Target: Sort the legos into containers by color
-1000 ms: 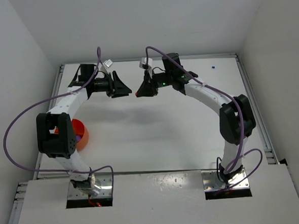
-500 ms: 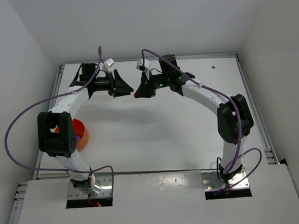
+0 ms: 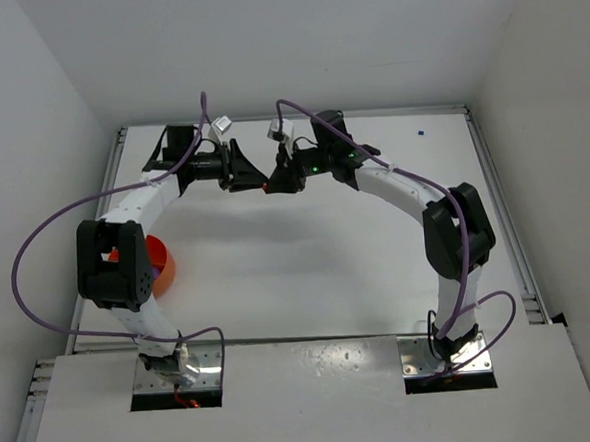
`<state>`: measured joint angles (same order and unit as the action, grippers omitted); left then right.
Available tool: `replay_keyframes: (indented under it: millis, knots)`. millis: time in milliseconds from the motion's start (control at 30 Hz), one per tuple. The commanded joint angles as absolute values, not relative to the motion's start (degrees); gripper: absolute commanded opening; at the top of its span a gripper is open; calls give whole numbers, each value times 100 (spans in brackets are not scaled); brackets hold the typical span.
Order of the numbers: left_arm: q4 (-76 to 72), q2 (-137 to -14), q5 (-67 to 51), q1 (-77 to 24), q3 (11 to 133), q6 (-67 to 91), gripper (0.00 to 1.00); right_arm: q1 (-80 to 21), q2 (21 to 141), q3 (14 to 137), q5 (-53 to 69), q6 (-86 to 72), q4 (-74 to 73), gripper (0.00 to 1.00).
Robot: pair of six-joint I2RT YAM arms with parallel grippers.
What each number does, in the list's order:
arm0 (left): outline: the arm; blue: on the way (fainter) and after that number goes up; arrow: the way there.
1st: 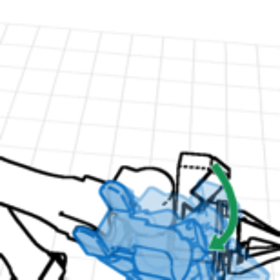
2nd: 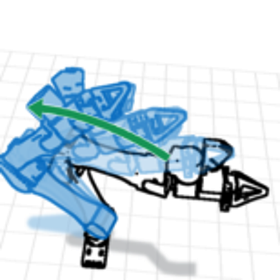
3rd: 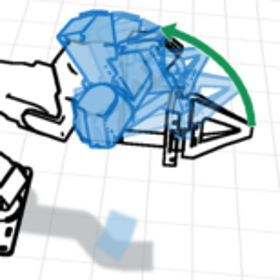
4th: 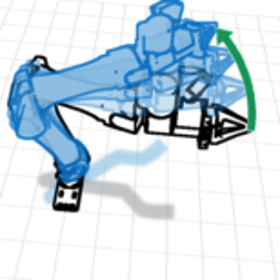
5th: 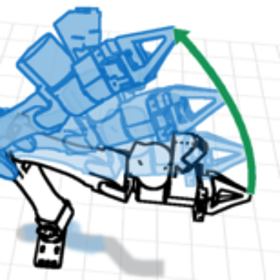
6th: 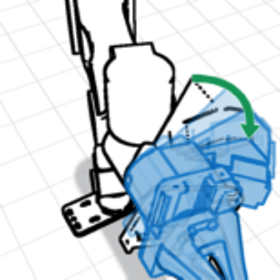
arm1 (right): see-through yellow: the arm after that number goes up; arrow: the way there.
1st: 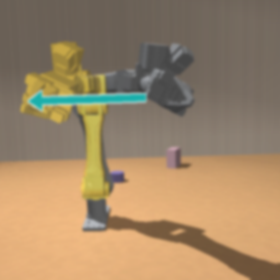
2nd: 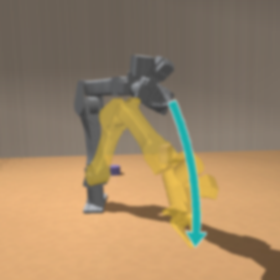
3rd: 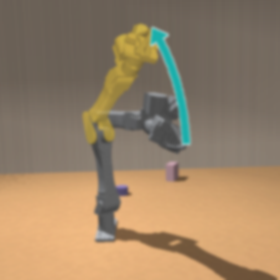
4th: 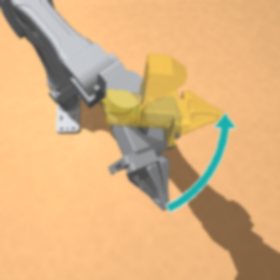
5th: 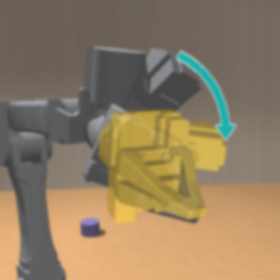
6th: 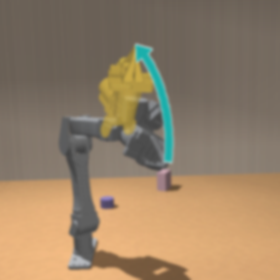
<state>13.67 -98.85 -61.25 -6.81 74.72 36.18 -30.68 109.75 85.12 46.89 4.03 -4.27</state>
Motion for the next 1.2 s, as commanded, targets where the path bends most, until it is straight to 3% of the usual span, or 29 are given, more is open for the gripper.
replay_keyframes:
  millis: [0,267,633,1167]
  knots:
    - [1134,-9791,-6223,-738,7392,3700,44,-3164,10960,8745,4737,387,-1,8]
    - [1011,-9791,-6223,-738,7277,3814,35,-3270,10846,8640,4685,387,193,8]
    - [492,-9738,-6680,-738,6855,4307,32,-3322,10504,8359,4001,-17,1072,6]
    - [264,-9633,-6785,-738,6504,4518,10,-3375,9958,7479,2566,-369,2672,6]
